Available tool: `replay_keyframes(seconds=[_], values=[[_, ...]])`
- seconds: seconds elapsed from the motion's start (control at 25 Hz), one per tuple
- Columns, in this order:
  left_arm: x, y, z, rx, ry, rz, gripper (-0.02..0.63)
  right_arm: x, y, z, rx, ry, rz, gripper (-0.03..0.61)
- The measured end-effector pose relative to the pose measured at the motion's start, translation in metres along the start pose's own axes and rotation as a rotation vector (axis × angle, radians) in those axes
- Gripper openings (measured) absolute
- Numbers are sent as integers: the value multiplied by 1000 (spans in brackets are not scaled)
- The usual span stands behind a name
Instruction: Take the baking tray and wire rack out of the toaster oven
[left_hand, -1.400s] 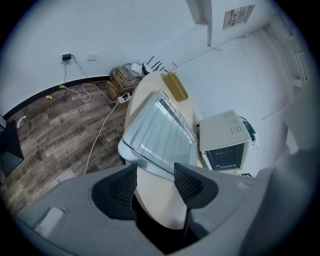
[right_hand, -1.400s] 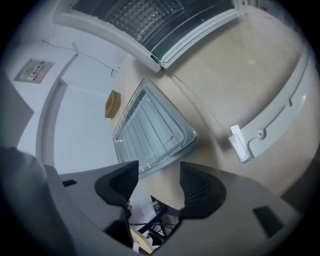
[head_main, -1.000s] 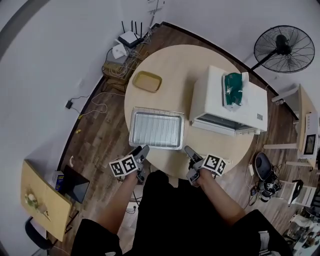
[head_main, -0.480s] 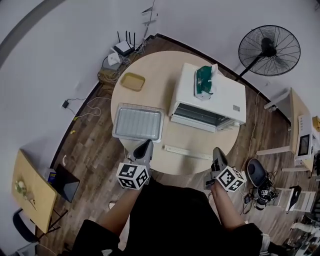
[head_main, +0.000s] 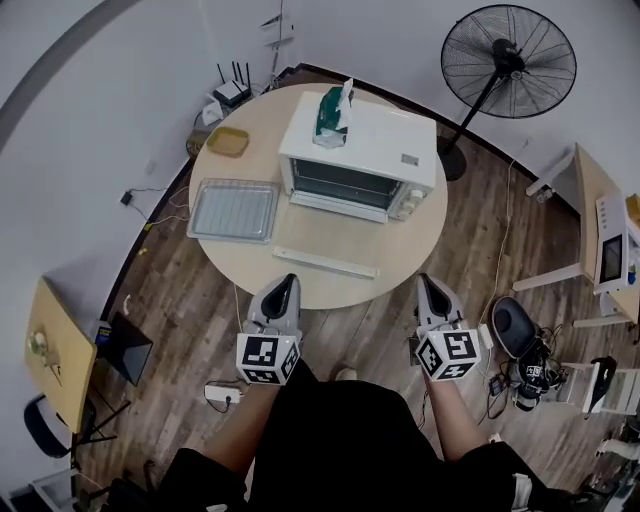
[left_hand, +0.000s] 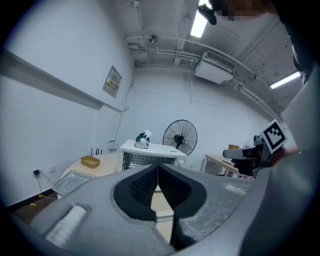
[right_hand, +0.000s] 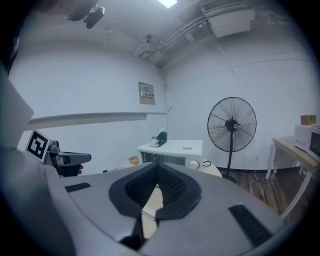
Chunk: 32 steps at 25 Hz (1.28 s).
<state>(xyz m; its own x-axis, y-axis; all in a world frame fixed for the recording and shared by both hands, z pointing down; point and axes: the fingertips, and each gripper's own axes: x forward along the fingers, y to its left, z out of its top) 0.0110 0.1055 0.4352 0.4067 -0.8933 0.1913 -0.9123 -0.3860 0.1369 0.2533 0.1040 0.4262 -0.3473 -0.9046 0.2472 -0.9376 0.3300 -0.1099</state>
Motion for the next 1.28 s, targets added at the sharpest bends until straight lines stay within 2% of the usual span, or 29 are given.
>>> replay_keyframes(seconds=[0.16, 0.36, 0.44, 0.68, 0.84, 1.28], values=[[-21, -45, -14, 6, 24, 56, 21, -33, -14, -10, -24, 11, 54, 2], [-44, -79, -18, -15, 15, 42, 21, -68, -21, -20, 45, 7, 65, 2], [-50, -82, -18, -16, 9, 43, 21, -78, -23, -18, 56, -9, 57, 2], [-69, -91, -7, 109, -12, 57, 21, -101, -19, -8, -8, -58, 52, 2], [-79, -89, -3, 69, -48, 75, 21, -104, -8, -4, -68, -67, 51, 2], [-96, -80, -3, 59, -71, 98, 21, -107, 12, -17, -86, -33, 43, 2]])
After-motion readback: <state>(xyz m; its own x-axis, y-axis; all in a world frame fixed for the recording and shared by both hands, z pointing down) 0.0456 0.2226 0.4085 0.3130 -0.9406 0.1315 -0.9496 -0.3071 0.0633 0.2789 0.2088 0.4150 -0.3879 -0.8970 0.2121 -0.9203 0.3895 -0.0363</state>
